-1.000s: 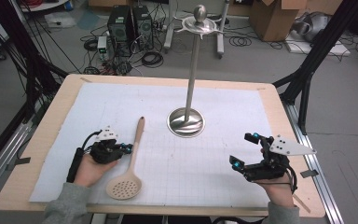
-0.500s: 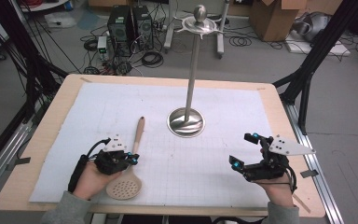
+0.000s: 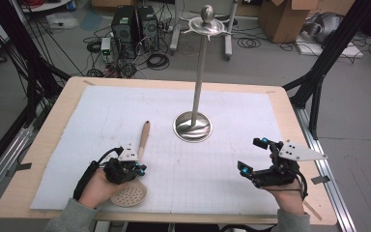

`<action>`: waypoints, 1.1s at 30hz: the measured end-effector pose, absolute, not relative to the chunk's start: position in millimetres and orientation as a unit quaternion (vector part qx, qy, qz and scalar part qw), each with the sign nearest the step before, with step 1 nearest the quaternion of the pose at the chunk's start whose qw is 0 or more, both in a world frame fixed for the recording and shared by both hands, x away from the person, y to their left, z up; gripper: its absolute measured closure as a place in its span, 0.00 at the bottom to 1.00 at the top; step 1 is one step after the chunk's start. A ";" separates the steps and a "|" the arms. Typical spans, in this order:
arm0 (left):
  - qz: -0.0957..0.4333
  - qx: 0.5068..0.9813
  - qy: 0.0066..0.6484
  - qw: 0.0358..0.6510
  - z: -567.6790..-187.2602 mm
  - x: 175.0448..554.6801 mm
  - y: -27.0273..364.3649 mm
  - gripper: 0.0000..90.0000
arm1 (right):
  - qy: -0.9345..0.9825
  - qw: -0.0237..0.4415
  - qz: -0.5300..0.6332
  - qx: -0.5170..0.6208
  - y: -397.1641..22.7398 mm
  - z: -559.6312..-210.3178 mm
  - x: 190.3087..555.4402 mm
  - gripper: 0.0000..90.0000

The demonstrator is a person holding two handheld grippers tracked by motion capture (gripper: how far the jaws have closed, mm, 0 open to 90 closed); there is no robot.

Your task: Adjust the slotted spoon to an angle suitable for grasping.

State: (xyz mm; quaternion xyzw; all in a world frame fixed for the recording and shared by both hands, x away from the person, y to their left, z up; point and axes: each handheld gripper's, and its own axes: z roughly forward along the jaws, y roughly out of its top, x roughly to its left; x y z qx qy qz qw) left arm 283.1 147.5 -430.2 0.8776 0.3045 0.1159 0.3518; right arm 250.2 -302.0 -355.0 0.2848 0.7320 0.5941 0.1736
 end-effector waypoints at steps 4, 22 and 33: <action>0.122 0.884 0.296 0.341 -431.4 282.3 145.0 1.00 | 0.734 0.171 0.592 0.286 -300.4 -356.0 250.9 0.01; 0.105 0.884 0.294 0.349 -432.7 272.0 198.4 1.00 | 0.737 0.171 0.589 0.284 -298.1 -357.1 251.1 0.01; 0.110 0.880 0.300 0.352 -433.2 263.3 237.1 1.00 | 0.737 0.170 0.590 0.282 -297.2 -356.7 251.3 0.01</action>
